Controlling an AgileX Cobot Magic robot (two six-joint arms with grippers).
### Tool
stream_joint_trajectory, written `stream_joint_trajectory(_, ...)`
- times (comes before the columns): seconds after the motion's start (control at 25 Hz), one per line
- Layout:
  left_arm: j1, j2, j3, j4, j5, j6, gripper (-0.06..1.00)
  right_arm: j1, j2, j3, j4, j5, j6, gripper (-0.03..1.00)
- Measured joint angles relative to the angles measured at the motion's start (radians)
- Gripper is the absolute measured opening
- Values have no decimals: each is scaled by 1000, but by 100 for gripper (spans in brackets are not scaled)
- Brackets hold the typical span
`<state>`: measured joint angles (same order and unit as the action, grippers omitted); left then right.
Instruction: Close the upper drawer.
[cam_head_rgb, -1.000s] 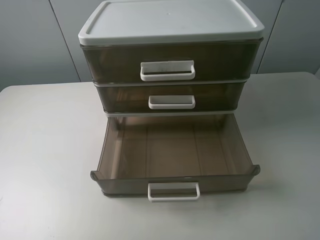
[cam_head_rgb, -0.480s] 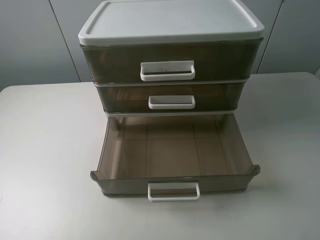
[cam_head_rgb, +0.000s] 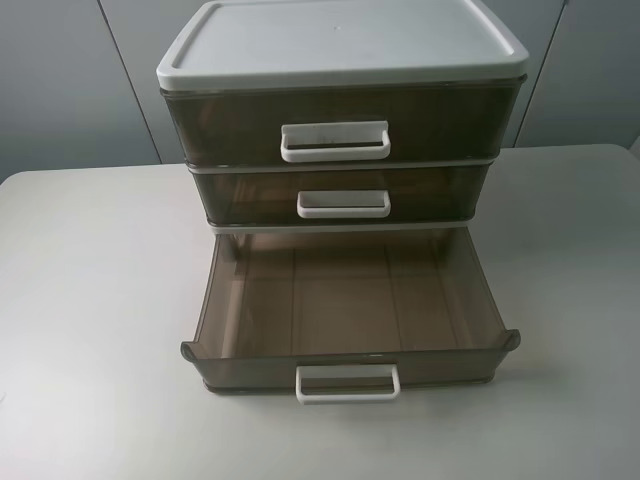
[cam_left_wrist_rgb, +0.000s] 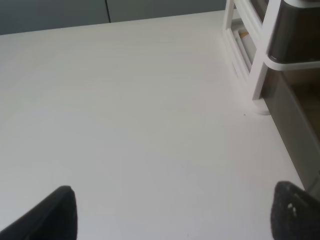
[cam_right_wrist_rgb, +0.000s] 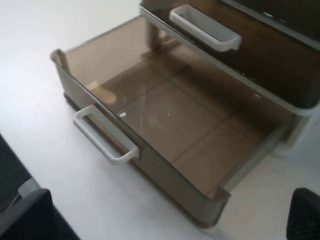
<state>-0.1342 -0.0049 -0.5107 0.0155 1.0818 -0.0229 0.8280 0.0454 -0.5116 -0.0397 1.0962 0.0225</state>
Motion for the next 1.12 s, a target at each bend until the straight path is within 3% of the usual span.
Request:
stream_joint_trajectory(0.48, 0, 0, 0, 0, 0, 2, 74, -585, 24, 0, 0, 0, -12, 70)
stream_joint_trajectory(0.64, 0, 0, 0, 0, 0, 2, 74, -730, 24, 0, 0, 0, -14, 70)
stream_joint_trajectory(0.88, 0, 0, 0, 0, 0, 6, 74, -854, -39, 0, 0, 0, -14, 70)
stream_joint_trajectory(1.12, 0, 0, 0, 0, 0, 6, 74, -864, -44, 0, 2, 0, -16, 70)
